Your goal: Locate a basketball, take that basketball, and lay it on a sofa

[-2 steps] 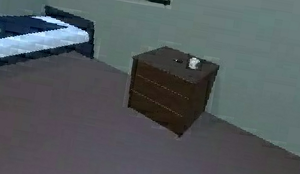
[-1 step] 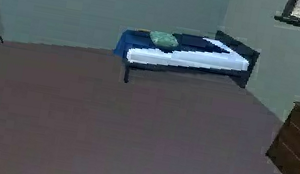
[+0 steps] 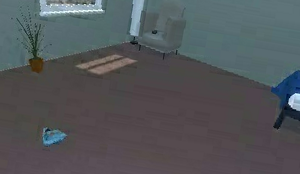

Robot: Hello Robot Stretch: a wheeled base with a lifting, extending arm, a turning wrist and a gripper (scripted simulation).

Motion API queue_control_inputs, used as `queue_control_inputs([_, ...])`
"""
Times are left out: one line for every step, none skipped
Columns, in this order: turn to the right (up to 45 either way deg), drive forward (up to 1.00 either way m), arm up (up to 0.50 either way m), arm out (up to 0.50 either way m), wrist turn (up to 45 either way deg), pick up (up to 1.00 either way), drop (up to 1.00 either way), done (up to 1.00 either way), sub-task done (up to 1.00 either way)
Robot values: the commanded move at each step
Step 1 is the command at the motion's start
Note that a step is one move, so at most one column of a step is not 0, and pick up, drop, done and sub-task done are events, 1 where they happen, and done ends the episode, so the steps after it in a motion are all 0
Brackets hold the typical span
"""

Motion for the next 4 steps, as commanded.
queue_control_inputs([-18.0,0.00,0.00,0.00,0.0,0.00,0.00,0.00,0.00])
queue_control_inputs([0.0,0.00,0.20,0.00,0.0,0.00,0.00,0.00,0.00])
queue_control_inputs([0.0,0.00,0.00,0.36,0.0,0.00,0.00,0.00,0.00])
queue_control_inputs([0.0,0.00,0.00,0.00,45.0,0.00,0.00,0.00,0.00])
